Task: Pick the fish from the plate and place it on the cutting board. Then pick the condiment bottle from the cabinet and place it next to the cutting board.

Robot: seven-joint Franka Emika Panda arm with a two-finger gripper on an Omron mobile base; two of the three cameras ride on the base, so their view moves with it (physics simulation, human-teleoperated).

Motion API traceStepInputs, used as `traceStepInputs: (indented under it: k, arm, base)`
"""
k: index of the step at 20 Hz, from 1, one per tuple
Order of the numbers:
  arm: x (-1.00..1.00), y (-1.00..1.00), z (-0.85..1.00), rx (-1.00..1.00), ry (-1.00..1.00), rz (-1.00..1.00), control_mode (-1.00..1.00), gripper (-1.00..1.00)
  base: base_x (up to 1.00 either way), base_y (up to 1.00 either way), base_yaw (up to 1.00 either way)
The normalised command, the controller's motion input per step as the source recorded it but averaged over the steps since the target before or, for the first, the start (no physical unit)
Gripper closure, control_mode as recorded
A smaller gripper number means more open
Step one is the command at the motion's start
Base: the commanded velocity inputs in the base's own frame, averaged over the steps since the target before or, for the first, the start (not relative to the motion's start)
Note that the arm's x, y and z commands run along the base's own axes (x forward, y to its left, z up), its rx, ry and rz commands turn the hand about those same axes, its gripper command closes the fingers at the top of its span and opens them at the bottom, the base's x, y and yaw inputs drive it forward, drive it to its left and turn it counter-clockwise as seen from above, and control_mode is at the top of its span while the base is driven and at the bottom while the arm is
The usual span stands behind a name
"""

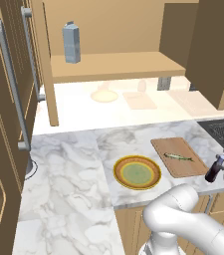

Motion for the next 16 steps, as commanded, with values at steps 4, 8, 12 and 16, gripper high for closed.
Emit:
traceStepInputs:
  k: [4,8,12,16]
  arm:
    - [0.23,-0.20,-0.28,0.00,0.00,0.00,-1.00,1.00]
    - [0.17,-0.19,-0.26,0.00,0.00,0.00,-1.00,1.00]
    - [0.02,-0.13,-0.19,0.00,0.00,0.00,-1.00,1.00]
    - [-0.01,-0.03,-0.01,0.00,0.00,0.00,-1.00,1.00]
  base:
    - [0.00,0.00,0.00]
    - [0.00,0.00,0.00]
    - [0.00,0.00,0.00]
    - [0.00,0.00,0.00]
